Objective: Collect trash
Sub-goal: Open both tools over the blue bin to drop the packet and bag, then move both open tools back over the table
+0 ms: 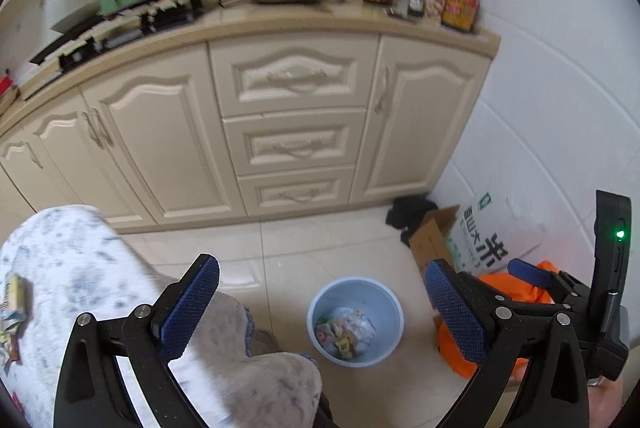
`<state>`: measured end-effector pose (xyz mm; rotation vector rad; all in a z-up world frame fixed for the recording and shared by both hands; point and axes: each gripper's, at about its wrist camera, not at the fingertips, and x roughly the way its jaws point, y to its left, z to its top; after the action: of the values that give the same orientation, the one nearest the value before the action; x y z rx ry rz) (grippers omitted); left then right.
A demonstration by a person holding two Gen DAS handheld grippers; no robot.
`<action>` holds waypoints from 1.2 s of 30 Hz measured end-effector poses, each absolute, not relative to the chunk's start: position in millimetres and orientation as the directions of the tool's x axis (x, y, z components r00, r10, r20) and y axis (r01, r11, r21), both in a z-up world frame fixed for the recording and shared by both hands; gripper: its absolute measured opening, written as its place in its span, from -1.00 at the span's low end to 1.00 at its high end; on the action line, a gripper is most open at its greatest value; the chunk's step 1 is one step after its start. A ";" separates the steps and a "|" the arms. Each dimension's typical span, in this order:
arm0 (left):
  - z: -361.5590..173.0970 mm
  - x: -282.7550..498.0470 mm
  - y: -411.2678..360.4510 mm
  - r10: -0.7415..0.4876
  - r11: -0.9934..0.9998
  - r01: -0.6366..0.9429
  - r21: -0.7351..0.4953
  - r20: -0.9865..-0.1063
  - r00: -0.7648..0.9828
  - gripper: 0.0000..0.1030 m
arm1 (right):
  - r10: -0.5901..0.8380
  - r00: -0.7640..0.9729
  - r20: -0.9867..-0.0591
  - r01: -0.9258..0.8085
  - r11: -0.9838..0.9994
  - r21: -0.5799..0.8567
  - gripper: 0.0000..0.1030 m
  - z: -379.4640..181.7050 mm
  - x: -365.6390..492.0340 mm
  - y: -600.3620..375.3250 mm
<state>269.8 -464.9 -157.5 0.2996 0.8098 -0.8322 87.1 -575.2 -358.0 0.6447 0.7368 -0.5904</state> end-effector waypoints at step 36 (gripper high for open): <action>-49.2 154.9 -71.2 -0.372 0.927 0.342 -0.154 -0.492 0.787 0.99 | -0.030 0.852 -0.523 0.154 0.969 0.195 1.00 -188.3 217.0 -310.2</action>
<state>154.9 -71.2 -49.2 -0.0575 0.5420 -0.3851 217.0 -310.2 -188.3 0.2345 0.5444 -0.0974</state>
